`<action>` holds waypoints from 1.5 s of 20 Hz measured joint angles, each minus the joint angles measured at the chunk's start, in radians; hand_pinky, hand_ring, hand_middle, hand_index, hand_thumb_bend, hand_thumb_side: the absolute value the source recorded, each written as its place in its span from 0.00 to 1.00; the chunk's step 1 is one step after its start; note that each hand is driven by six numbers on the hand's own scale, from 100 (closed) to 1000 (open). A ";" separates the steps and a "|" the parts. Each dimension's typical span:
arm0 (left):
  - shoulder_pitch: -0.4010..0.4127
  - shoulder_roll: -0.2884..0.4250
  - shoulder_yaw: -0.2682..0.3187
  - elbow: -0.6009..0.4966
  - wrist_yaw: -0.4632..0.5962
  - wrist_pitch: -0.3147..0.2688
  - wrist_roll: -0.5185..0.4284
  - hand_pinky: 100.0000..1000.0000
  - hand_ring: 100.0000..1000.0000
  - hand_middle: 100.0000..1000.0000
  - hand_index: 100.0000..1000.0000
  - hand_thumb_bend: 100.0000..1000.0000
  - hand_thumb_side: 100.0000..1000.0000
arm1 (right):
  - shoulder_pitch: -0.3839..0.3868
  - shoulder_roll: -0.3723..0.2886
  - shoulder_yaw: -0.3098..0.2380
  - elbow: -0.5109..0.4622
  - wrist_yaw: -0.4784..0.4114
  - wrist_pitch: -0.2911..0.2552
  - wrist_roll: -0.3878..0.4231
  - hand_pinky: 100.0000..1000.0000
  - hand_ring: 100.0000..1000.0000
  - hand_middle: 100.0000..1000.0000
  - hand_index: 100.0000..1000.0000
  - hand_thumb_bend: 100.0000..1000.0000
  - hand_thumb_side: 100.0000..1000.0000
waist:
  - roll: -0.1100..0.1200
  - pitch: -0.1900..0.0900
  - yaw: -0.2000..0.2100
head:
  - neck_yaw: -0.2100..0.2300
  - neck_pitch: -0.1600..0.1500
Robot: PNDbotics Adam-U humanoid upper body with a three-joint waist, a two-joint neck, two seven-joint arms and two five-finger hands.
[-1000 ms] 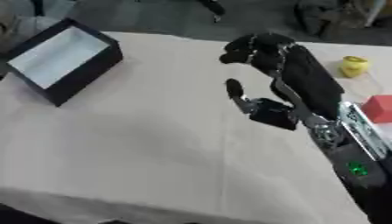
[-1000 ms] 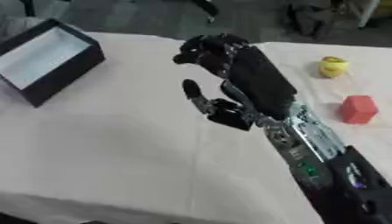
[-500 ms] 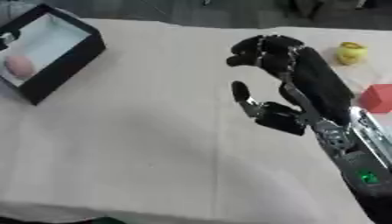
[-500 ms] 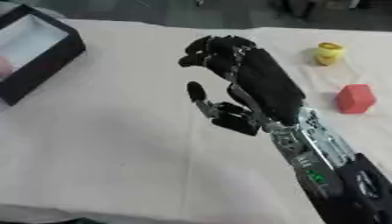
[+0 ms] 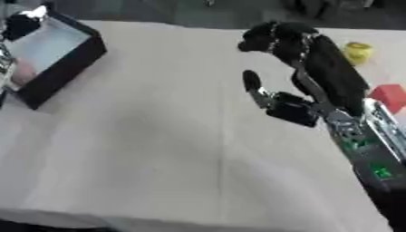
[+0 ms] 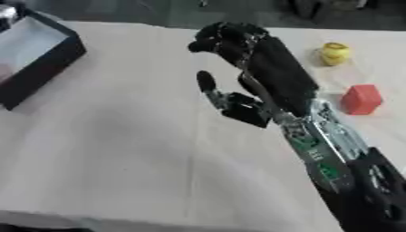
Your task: Pick up the objects with one hand, pass them to the other hand, and then place them into the box on the other side of the table.
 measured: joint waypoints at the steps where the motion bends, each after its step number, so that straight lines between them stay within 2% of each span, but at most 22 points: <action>1: 0.023 0.002 0.000 -0.083 0.042 -0.033 -0.037 0.72 1.00 0.85 0.82 0.60 0.46 | 0.000 -0.016 -0.016 0.016 -0.011 0.014 0.004 0.68 0.70 0.78 0.83 0.00 0.17 | 0.000 -0.003 0.003 | -0.035 0.000; 2: 0.049 0.005 0.000 -0.164 0.092 -0.068 -0.076 0.72 1.00 0.84 0.81 0.58 0.46 | 0.000 -0.034 -0.034 0.037 -0.025 0.030 0.013 0.70 0.74 0.83 0.88 0.00 0.27 | 0.000 -0.006 0.006 | -0.073 0.001; 5: 0.141 0.005 0.001 -0.366 0.237 -0.164 -0.181 0.71 1.00 0.83 0.80 0.55 0.48 | 0.000 -0.093 -0.090 0.115 -0.083 0.077 0.069 0.75 0.82 0.90 0.94 0.00 0.43 | -0.002 -0.013 0.010 | -0.185 0.005; 6: 0.170 -0.001 0.001 -0.421 0.279 -0.189 -0.211 0.71 1.00 0.83 0.80 0.55 0.49 | 0.000 -0.113 -0.109 0.142 -0.104 0.088 0.094 0.76 0.82 0.91 0.94 0.00 0.46 | -0.003 -0.015 0.012 | -0.216 0.006; 7: 0.197 -0.012 0.001 -0.468 0.318 -0.210 -0.241 0.70 1.00 0.83 0.79 0.52 0.52 | -0.001 -0.134 -0.129 0.169 -0.123 0.098 0.120 0.78 0.84 0.92 0.96 0.00 0.58 | -0.006 -0.015 0.014 | -0.243 0.007; 10: 0.276 -0.077 0.000 -0.569 0.399 -0.253 -0.329 0.70 1.00 0.83 0.79 0.50 0.54 | -0.001 -0.196 -0.192 0.272 -0.155 0.135 0.206 0.82 0.88 0.96 0.98 0.00 0.68 | -0.013 -0.021 0.024 | -0.312 0.007; 14: 0.340 -0.195 -0.005 -0.618 0.436 -0.284 -0.425 0.70 1.00 0.83 0.78 0.48 0.55 | -0.007 -0.252 -0.267 0.421 -0.158 0.177 0.306 0.87 0.94 0.99 1.00 0.00 0.71 | -0.016 -0.023 0.033 | -0.372 0.008; 16: 0.363 -0.248 -0.007 -0.619 0.441 -0.294 -0.452 0.70 1.00 0.83 0.77 0.47 0.56 | -0.011 -0.270 -0.296 0.492 -0.153 0.191 0.357 0.88 0.95 1.00 1.00 0.04 0.70 | -0.018 -0.025 0.038 | -0.393 0.008; 22: 0.413 -0.349 -0.020 -0.590 0.452 -0.315 -0.484 0.70 1.00 0.82 0.77 0.46 0.58 | -0.021 -0.312 -0.333 0.647 -0.112 0.184 0.553 0.92 0.96 0.98 1.00 0.17 0.40 | -0.019 -0.029 0.042 | -0.423 0.008; 23: 0.418 -0.357 -0.023 -0.584 0.452 -0.317 -0.487 0.70 1.00 0.82 0.77 0.45 0.59 | -0.023 -0.318 -0.335 0.663 -0.100 0.179 0.586 0.92 0.96 0.98 1.00 0.16 0.34 | -0.020 -0.029 0.042 | -0.425 0.008; 24: 0.423 -0.364 -0.025 -0.579 0.453 -0.319 -0.489 0.70 1.00 0.82 0.77 0.45 0.59 | -0.025 -0.323 -0.337 0.677 -0.089 0.175 0.615 0.92 0.96 0.97 1.00 0.16 0.33 | -0.020 -0.029 0.042 | -0.426 0.008; 25: 0.427 -0.370 -0.026 -0.574 0.453 -0.320 -0.492 0.70 1.00 0.82 0.77 0.45 0.59 | -0.027 -0.326 -0.339 0.688 -0.079 0.172 0.639 0.92 0.96 0.97 1.00 0.15 0.29 | -0.021 -0.029 0.042 | -0.427 0.008; 30: 0.436 -0.394 -0.030 -0.560 0.453 -0.325 -0.498 0.70 1.00 0.82 0.77 0.44 0.60 | -0.040 -0.328 -0.358 0.751 -0.042 0.174 0.673 0.92 0.97 0.98 1.00 0.15 0.21 | -0.018 -0.029 0.053 | -0.433 0.008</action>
